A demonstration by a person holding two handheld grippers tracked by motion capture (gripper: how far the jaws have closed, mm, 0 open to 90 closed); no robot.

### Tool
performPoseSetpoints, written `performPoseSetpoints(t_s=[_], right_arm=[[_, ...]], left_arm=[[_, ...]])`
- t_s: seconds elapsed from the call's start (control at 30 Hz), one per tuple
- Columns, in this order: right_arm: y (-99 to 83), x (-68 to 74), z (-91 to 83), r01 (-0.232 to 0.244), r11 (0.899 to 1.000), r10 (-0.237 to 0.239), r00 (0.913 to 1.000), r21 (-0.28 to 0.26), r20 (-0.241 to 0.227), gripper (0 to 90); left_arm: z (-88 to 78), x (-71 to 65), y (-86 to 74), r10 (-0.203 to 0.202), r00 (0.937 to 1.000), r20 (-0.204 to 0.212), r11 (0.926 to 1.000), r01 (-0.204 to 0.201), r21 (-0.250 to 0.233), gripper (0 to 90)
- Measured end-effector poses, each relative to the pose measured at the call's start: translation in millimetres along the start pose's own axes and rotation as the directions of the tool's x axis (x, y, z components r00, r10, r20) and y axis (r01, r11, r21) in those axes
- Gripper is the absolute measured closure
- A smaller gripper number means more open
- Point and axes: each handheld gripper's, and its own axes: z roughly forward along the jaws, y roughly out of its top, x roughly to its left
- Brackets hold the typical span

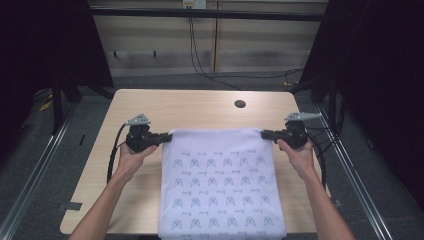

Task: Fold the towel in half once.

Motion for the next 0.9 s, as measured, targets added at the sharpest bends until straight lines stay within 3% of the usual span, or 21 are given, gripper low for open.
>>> performPoseSetpoints(t_s=[0.03,0.07,0.1,0.2,0.23,0.3,0.37,0.4,0.47,0.53,0.6,0.67,0.7,0.73,0.77,0.8,0.87,0.9], right_arm=[[17.1,-1.5,-2.7,0.004,1.000,-0.004,0.9999,-0.027,0.009,86.4],[17.1,-1.5,-2.7,0.004,1.000,-0.004,0.9999,-0.027,0.009,86.4],[31.7,-4.4,-6.5,-0.007,0.997,0.007,1.0000,-0.079,0.000,86.4],[43.0,-7.2,-7.7,-0.010,0.994,0.010,0.9999,-0.110,-0.005,86.5],[51.7,-11.8,-7.1,-0.008,0.992,0.009,0.9999,-0.122,0.007,86.6],[59.7,-15.4,-7.3,-0.012,0.991,0.015,0.9997,-0.130,0.018,86.7],[70.0,-18.3,-8.1,-0.006,0.989,0.011,0.9996,-0.145,0.028,86.7],[70.0,-18.3,-8.1,-0.006,0.989,0.011,0.9996,-0.145,0.028,86.7],[82.9,-17.8,-13.9,0.004,0.984,0.001,0.9997,-0.178,0.024,86.7],[94.4,-19.0,-20.5,0.013,0.982,-0.006,0.9992,-0.191,0.040,86.8],[98.8,-19.2,-28.1,0.004,0.977,0.002,0.9996,-0.215,0.030,86.8],[94.5,-17.0,-33.3,0.004,0.976,-0.003,1.0000,-0.219,0.008,86.8],[88.4,-13.3,-35.5,0.013,0.979,-0.013,0.9999,-0.202,0.002,86.9],[83.7,-10.8,-36.5,0.017,0.982,-0.018,0.9998,-0.189,-0.002,86.9],[68.6,-3.0,-40.1,0.034,0.986,-0.037,0.9991,-0.163,-0.018,86.9],[68.6,-3.0,-40.1,0.034,0.986,-0.037,0.9991,-0.163,-0.018,86.9],[52.0,5.0,-46.2,0.033,0.987,-0.040,0.9982,-0.154,-0.045,86.9],[43.7,9.4,-50.1,0.036,0.989,-0.044,0.9976,-0.146,-0.053,86.9]], left_arm=[[-2.7,4.1,12.3,0.000,0.9998,-0.022,0.9998,-0.001,-0.022,87.1],[-2.7,4.1,12.3,0.000,0.9998,-0.022,0.9998,-0.001,-0.022,87.1],[-4.8,6.6,22.7,0.001,0.9994,-0.034,0.9991,-0.003,-0.041,87.1],[-6.8,8.7,30.2,-0.007,0.9994,-0.033,0.9974,0.005,-0.072,87.2],[-8.6,12.1,38.4,-0.011,0.9990,-0.043,0.9964,0.008,-0.085,87.2],[-8.4,15.7,51.7,-0.029,0.9992,-0.026,0.9945,0.026,-0.101,87.2],[-8.6,15.6,61.0,-0.025,0.9992,-0.031,0.9950,0.021,-0.098,87.1],[-10.3,12.6,70.4,0.001,0.9988,-0.049,0.9950,-0.006,-0.100,87.1],[-17.6,8.6,84.8,0.001,0.9999,-0.011,0.9863,-0.003,-0.165,87.2],[-24.0,5.6,93.6,0.020,0.9993,-0.033,0.9831,-0.026,-0.181,87.2],[-29.4,3.1,92.4,0.023,0.9994,-0.025,0.9816,-0.027,-0.189,87.3],[-30.7,-3.8,81.6,0.045,0.9986,-0.026,0.9869,-0.049,-0.154,87.3],[-31.1,-6.8,76.7,0.061,0.9979,-0.023,0.9880,-0.063,-0.141,87.4],[-32.3,-11.1,68.8,0.052,0.9986,-0.009,0.9896,-0.052,-0.134,87.3],[-36.7,-20.3,52.2,0.048,0.9984,0.029,0.9903,-0.044,-0.132,87.3],[-36.7,-20.3,52.2,0.048,0.9984,0.029,0.9903,-0.044,-0.132,87.4],[-43.7,-30.7,37.3,0.060,0.9976,0.035,0.9925,-0.056,-0.109,87.3],[-49.9,-37.0,27.2,0.048,0.9966,0.066,0.9920,-0.040,-0.120,87.3]])
